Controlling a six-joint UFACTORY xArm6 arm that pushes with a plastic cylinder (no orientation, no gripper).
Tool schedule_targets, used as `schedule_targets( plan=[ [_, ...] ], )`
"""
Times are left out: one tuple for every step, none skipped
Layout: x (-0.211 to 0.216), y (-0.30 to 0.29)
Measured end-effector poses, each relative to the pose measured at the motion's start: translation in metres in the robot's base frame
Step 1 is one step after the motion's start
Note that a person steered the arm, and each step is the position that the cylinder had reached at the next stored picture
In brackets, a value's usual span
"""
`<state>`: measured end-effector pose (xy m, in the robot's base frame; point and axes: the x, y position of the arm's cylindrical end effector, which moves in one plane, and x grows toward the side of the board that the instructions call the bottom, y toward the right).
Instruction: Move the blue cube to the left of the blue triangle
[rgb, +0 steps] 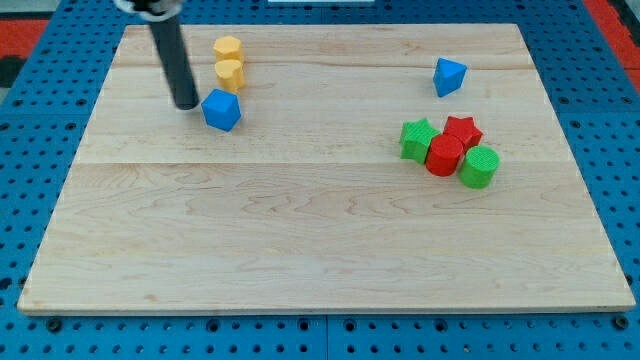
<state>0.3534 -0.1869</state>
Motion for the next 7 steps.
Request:
schedule_targets(
  plan=[
    [0.013, 0.021],
    [0.005, 0.094],
    [0.004, 0.145],
    [-0.019, 0.156],
    [-0.039, 0.170],
    [-0.042, 0.220],
    [-0.049, 0.252]
  ],
)
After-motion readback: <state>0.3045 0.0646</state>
